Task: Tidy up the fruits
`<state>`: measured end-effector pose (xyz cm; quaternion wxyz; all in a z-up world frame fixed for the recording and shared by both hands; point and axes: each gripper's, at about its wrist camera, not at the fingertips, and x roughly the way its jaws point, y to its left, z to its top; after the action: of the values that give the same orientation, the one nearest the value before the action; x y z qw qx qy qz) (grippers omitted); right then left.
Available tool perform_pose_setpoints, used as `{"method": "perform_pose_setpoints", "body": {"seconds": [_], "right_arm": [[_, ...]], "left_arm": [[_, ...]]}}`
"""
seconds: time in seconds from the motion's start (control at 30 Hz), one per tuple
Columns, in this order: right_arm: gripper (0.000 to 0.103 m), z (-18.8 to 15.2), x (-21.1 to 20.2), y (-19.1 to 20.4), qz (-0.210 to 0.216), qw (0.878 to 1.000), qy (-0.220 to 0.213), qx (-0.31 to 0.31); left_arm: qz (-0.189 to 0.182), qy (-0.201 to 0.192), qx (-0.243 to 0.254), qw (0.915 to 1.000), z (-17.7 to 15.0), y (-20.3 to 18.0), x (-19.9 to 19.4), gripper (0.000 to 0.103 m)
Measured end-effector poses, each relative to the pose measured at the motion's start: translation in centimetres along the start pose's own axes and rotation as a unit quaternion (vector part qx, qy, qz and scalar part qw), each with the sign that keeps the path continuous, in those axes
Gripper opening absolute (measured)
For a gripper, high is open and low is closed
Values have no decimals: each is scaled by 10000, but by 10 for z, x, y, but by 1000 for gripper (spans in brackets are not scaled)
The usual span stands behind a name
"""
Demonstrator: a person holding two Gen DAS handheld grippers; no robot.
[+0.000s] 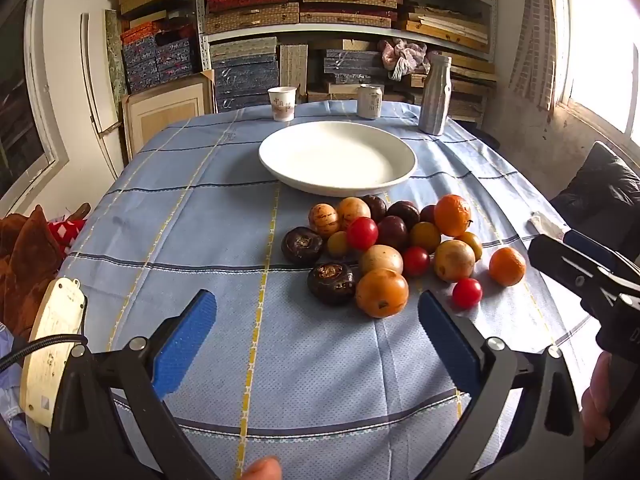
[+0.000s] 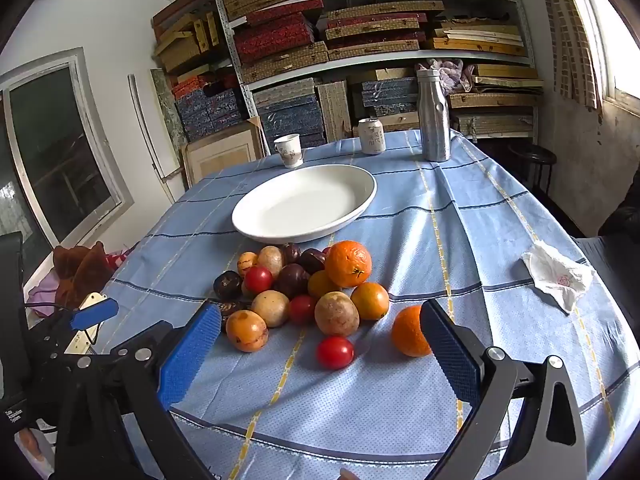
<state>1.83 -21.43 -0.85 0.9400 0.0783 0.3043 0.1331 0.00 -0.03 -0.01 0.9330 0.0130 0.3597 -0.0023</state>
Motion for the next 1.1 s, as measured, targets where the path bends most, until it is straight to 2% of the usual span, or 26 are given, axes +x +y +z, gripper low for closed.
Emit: {"method": "perform_pose_setpoints", "body": {"seconds": [1.1], "right_arm": [[100,-1,1,8,32,10000,8,-3]], "left_arm": [[6,39,-33,10000,-4,2,3,99]]}}
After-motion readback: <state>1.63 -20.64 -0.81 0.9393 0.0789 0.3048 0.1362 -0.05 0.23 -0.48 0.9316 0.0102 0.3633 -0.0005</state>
